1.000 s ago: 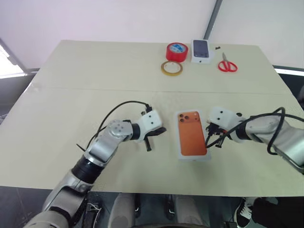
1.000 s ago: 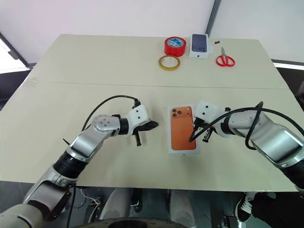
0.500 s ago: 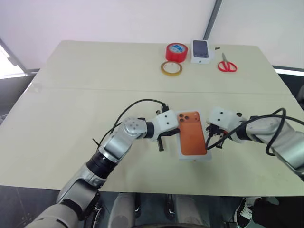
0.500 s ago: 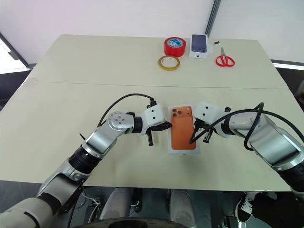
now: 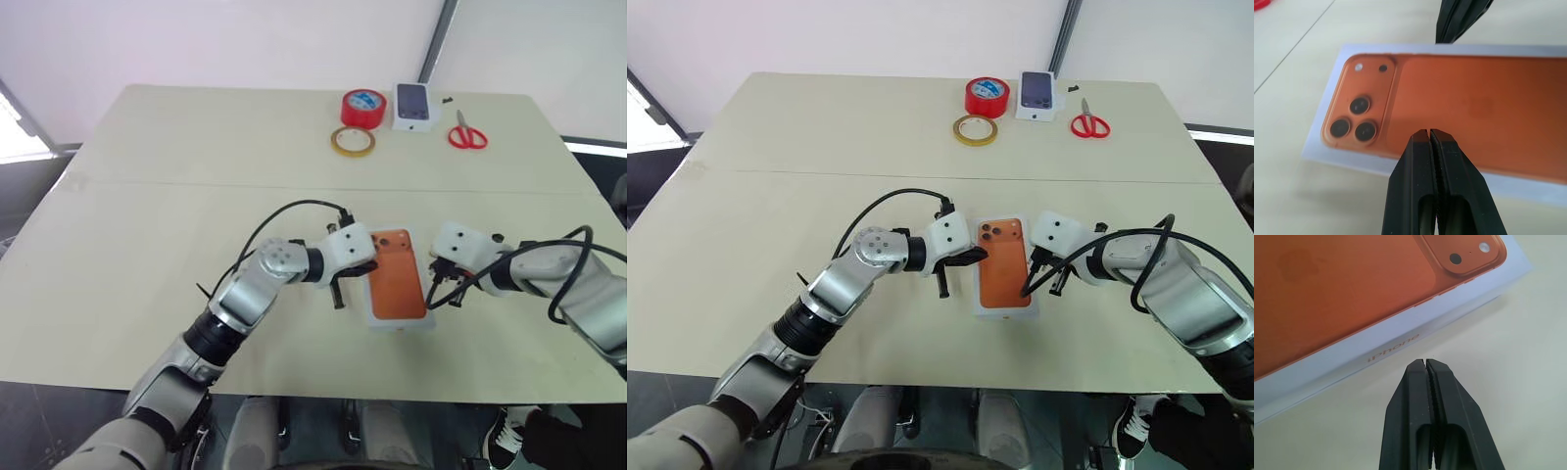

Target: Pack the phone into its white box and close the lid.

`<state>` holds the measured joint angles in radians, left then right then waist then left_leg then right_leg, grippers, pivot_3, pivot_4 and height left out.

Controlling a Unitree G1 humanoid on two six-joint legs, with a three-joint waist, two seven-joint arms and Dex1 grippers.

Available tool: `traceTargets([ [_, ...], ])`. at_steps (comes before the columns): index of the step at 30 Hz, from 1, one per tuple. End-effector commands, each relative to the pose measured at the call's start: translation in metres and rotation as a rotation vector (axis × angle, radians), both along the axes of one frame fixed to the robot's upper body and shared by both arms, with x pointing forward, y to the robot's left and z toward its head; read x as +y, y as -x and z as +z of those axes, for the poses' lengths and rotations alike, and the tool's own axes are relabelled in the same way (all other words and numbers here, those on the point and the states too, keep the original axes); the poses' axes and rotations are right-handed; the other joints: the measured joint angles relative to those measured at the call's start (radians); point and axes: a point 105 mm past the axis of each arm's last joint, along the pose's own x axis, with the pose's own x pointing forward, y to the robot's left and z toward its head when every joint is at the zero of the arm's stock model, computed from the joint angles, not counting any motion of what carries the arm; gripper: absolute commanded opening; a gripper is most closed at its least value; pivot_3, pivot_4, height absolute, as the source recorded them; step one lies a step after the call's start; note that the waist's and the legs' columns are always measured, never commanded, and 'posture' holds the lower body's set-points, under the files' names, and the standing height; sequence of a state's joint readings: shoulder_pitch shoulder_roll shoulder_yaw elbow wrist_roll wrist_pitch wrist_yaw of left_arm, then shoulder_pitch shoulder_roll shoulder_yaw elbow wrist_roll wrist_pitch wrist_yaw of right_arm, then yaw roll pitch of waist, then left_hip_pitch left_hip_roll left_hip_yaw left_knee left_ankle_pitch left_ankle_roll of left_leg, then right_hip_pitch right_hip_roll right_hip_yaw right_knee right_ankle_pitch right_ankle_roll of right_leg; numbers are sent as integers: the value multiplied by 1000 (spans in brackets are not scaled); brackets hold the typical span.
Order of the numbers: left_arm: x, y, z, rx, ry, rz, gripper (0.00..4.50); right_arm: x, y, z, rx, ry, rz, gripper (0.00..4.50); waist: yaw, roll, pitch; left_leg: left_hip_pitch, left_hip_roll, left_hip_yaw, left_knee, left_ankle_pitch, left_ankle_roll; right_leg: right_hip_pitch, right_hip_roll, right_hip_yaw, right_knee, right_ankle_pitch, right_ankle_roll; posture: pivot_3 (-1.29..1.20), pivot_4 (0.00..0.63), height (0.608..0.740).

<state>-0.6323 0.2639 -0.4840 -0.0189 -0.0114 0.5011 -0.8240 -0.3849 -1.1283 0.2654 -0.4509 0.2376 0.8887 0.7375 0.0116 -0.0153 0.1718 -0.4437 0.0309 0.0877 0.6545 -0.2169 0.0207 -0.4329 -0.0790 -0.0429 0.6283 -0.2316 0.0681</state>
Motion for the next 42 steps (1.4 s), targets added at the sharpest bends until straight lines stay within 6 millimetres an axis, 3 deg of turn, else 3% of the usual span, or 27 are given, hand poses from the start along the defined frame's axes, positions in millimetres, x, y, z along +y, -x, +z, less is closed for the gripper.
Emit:
traceTargets([
  [1,10,-3,16,-13,14,12,87,3,0,11,-49,1,13,62,-1,0,0,0,0,0,0,0,0,0,0,0,0,0,0,0,150,740],
  [6,15,2,7,10,-51,-16,87,4,-1,10,-49,0,15,62,0,0,0,0,0,0,0,0,0,0,0,0,0,0,1,0,150,740],
  [13,-1,5,-4,29,-54,-35,87,6,-2,9,-48,-4,20,62,2,0,0,-1,0,0,2,0,0,0,-1,0,0,0,1,0,150,740],
  [27,-11,5,14,21,83,-19,87,6,-3,9,-48,-3,17,62,1,0,0,-1,0,0,3,0,0,0,-1,0,1,0,1,0,150,740],
  [42,-8,0,1,55,47,19,87,2,-3,5,-42,1,2,62,1,0,0,-1,0,0,3,0,0,0,0,0,2,-1,1,0,150,740],
])
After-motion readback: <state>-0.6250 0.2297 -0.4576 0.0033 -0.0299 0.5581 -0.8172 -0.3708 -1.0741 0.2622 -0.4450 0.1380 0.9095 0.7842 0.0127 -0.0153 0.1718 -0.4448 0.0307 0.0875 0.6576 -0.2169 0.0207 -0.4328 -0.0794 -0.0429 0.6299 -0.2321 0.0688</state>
